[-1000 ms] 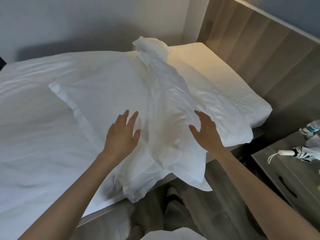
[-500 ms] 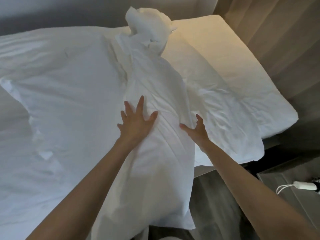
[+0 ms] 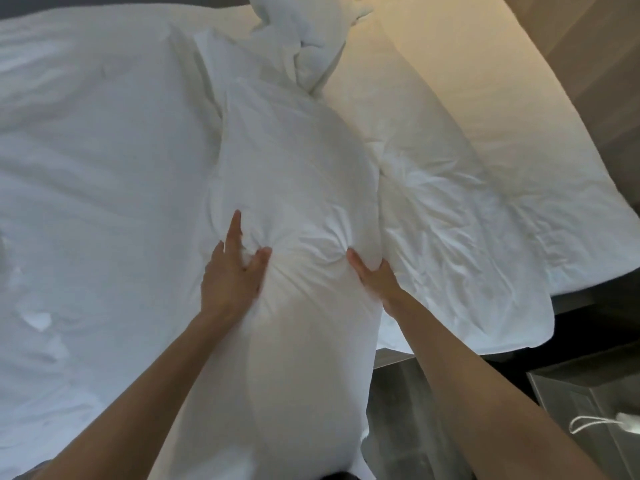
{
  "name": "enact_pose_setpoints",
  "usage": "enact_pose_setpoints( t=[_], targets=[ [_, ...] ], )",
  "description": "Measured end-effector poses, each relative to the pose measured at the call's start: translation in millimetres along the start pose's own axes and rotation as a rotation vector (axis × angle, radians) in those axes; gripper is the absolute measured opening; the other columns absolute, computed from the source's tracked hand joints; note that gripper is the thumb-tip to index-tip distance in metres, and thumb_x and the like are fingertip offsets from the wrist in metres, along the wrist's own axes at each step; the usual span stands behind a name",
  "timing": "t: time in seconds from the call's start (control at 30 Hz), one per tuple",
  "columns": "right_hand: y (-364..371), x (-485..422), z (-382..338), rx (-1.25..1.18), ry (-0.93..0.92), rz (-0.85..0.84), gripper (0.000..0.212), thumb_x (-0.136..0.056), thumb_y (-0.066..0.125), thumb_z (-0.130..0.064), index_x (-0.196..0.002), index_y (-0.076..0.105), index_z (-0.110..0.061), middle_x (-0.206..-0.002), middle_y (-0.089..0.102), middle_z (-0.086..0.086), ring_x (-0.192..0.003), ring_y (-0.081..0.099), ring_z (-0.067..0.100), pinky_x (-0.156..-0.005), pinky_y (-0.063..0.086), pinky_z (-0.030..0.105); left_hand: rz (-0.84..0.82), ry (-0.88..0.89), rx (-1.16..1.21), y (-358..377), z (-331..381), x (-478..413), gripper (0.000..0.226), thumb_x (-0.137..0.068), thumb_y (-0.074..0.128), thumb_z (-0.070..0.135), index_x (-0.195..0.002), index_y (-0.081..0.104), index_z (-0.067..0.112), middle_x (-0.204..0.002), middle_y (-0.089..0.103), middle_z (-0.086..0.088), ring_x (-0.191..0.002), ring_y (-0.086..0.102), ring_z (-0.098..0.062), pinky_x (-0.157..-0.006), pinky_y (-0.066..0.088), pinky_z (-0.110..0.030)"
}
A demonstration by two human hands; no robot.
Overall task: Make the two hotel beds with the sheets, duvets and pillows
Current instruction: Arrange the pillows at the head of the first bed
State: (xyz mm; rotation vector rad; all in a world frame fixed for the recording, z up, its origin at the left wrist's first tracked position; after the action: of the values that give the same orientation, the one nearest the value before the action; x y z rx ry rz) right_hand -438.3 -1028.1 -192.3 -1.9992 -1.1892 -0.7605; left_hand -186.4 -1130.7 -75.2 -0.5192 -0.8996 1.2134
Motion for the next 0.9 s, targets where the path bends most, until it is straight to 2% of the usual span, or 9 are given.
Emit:
enact_pose_setpoints(
  t=[0.13,0.3,0.37,0.43,0.53,0.6,0.67,0.77,0.9],
  targets=[
    [4.3,3.1,5.5,-0.026,0.027,-0.047,0.084,-0.079,0.062,-0.066,-0.136,0.045,-0.006,-0.122,0.058,0.005,-0.100,0.054,0.022,-0.084,0.042,0.030,0.043,-0.066,0.006,-10.4,-6.6,-1.5,0.081,-0.087,0.051,0.064,-0.152,0.009,0.039,-0.140,0.049,-0.013,-0.125,0.049,-0.034,-0.101,0.038,-0.041],
    [-0.7,18.9,-6.6,0.077,-0.043,-0.002,0.072,-0.091,0.057,-0.053,-0.143,0.036,-0.006,-0.138,0.049,0.010,-0.124,0.050,0.029,-0.096,0.043,0.034,-0.035,-0.174,0.191,-25.3,-5.2,-0.7,0.086,-0.079,0.059,0.069,-0.149,0.022,0.034,-0.141,0.051,-0.004,-0.124,0.051,-0.033,-0.099,0.039,-0.038],
    [-8.0,33.3,-30.7,0.216,-0.149,0.021,0.068,-0.095,0.056,-0.041,-0.149,0.028,-0.013,-0.148,0.040,0.012,-0.132,0.043,0.030,-0.105,0.040,0.038,-0.077,-0.130,0.197,-25.6,9.0,5.5,0.088,-0.073,0.061,0.071,-0.146,0.028,0.033,-0.138,0.054,-0.001,-0.121,0.054,-0.030,-0.100,0.042,-0.039],
    [-16.6,61.6,-69.1,0.219,-0.330,0.014,0.058,-0.095,0.057,-0.034,-0.148,0.035,-0.021,-0.146,0.043,0.005,-0.132,0.045,0.025,-0.108,0.039,0.039,-0.117,-0.108,0.244,-19.8,23.6,17.9,0.087,-0.074,0.062,0.070,-0.146,0.030,0.035,-0.139,0.053,-0.001,-0.123,0.054,-0.027,-0.104,0.042,-0.040],
    [-32.0,116.6,-119.8,0.127,-0.500,-0.041,0.036,-0.097,0.054,-0.034,-0.133,0.055,-0.028,-0.124,0.056,-0.008,-0.117,0.056,0.014,-0.099,0.046,0.034,-0.199,-0.102,0.408,-2.4,51.3,40.3,0.071,-0.082,0.060,0.062,-0.144,0.034,0.038,-0.135,0.055,-0.002,-0.119,0.055,-0.022,-0.104,0.043,-0.037],
    [-49.5,146.4,-137.3,0.139,-0.559,-0.008,0.031,-0.098,0.051,-0.036,-0.128,0.058,-0.030,-0.118,0.058,-0.011,-0.106,0.058,0.010,-0.089,0.044,0.028,-0.348,-0.143,0.615,17.2,73.2,56.9,0.055,-0.092,0.055,0.043,-0.144,0.038,0.034,-0.124,0.061,-0.001,-0.104,0.060,-0.017,-0.090,0.049,-0.029],
    [-67.8,162.8,-139.6,0.218,-0.571,0.064,0.036,-0.100,0.047,-0.040,-0.133,0.055,-0.029,-0.132,0.056,-0.007,-0.113,0.054,0.011,-0.093,0.041,0.027,-0.580,-0.152,0.807,41.5,99.5,76.0,0.049,-0.097,0.051,0.021,-0.144,0.039,0.026,-0.109,0.067,-0.002,-0.090,0.063,-0.017,-0.077,0.052,-0.024],
    [-95.8,156.6,-111.7,0.429,-0.448,0.177,0.059,-0.096,0.048,-0.051,-0.148,0.034,-0.026,-0.151,0.037,0.001,-0.134,0.043,0.021,-0.109,0.035,0.035,-0.855,-0.038,0.780,70.2,135.8,107.1,0.049,-0.097,0.049,0.005,-0.139,0.037,0.027,-0.113,0.070,-0.002,-0.098,0.067,-0.023,-0.077,0.054,-0.027],
    [-141.8,128.3,-46.0,0.542,-0.160,0.312,0.102,-0.079,0.058,-0.072,-0.154,0.001,-0.032,-0.159,0.019,0.011,-0.144,0.023,0.036,-0.115,0.026,0.051,-0.746,0.041,0.655,76.2,139.9,108.8,0.037,-0.094,0.052,0.006,-0.130,0.054,0.014,-0.098,0.072,0.000,-0.076,0.064,-0.015,-0.065,0.048,-0.022]
  ],
)
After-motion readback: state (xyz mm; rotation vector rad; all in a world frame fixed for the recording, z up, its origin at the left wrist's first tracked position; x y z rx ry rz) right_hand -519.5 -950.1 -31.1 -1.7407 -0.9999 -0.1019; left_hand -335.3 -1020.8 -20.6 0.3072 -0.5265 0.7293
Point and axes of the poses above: each hand's wrist, its own x-axis away from the middle knuckle, its own y-axis out of the palm, z = x × y, the point moved 8 cm from there along -x, towards the middle knuckle
